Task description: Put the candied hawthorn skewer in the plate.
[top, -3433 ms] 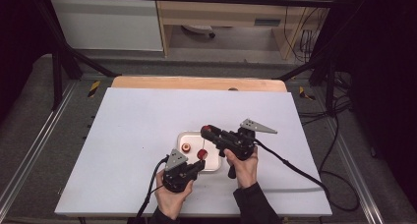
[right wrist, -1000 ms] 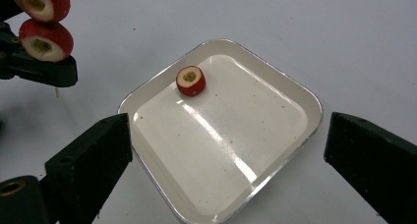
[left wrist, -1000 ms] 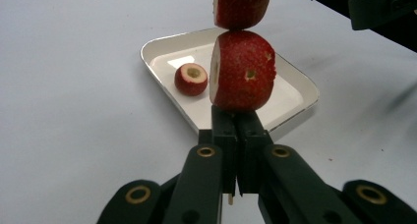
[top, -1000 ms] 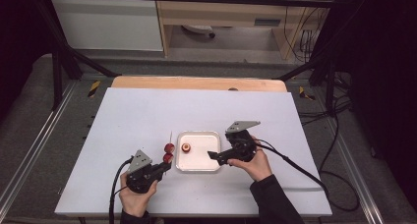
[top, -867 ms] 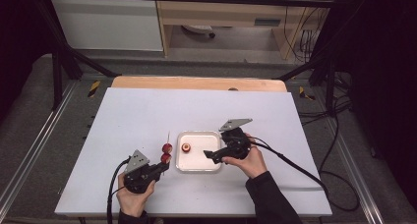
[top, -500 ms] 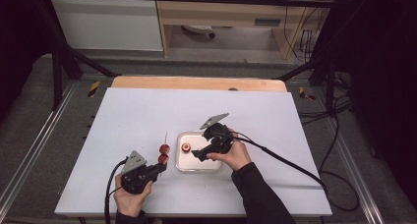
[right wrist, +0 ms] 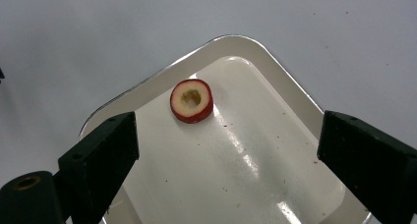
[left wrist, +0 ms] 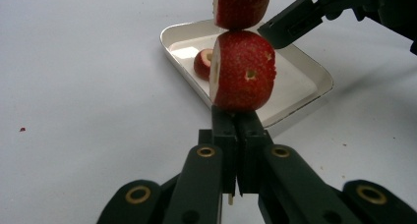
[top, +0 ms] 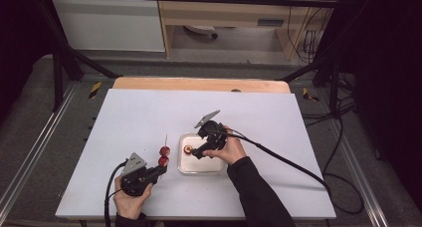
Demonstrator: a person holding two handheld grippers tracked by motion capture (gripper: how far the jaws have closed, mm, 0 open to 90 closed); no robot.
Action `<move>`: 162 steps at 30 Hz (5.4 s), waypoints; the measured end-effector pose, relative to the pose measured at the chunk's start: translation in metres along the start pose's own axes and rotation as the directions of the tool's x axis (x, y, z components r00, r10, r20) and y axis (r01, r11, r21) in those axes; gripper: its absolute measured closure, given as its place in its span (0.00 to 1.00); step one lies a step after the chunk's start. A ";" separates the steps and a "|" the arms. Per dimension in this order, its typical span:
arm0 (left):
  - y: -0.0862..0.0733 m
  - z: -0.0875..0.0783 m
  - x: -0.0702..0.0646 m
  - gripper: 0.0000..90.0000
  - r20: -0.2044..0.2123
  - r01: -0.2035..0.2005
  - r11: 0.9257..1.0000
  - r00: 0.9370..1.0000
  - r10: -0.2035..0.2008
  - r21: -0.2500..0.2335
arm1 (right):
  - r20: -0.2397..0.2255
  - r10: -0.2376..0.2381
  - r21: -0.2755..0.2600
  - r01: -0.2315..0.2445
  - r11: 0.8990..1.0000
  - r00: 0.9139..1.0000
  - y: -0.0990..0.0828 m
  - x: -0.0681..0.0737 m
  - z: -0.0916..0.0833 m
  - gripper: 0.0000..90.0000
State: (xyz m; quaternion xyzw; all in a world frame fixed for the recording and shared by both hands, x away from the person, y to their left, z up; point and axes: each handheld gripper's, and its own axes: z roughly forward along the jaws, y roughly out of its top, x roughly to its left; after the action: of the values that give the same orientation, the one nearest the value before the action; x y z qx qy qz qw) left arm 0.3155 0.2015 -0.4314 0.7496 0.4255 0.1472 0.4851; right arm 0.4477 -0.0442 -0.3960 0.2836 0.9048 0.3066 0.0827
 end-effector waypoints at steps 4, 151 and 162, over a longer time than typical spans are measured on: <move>0.000 0.000 0.001 0.99 -0.002 -0.001 1.000 1.000 0.001 0.002 | -0.017 0.010 0.007 -0.010 1.000 1.000 0.005 0.000 0.007 0.13; 0.027 0.047 -0.072 0.99 0.125 0.094 0.996 0.988 -0.093 -0.003 | -0.167 0.154 -0.692 -0.227 0.685 0.974 -0.047 0.023 -0.084 0.68; 0.023 0.048 -0.074 0.99 0.113 0.086 0.996 0.990 -0.084 -0.014 | -0.193 0.187 -0.699 -0.269 0.663 0.963 -0.048 0.028 -0.080 0.68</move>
State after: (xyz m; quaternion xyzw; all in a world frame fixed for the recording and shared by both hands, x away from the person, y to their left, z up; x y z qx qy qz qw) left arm 0.3138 0.1109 -0.4208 0.7332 0.4278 0.0880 0.5212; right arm 0.3772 -0.1001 -0.3605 0.3230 0.6725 0.6582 0.1005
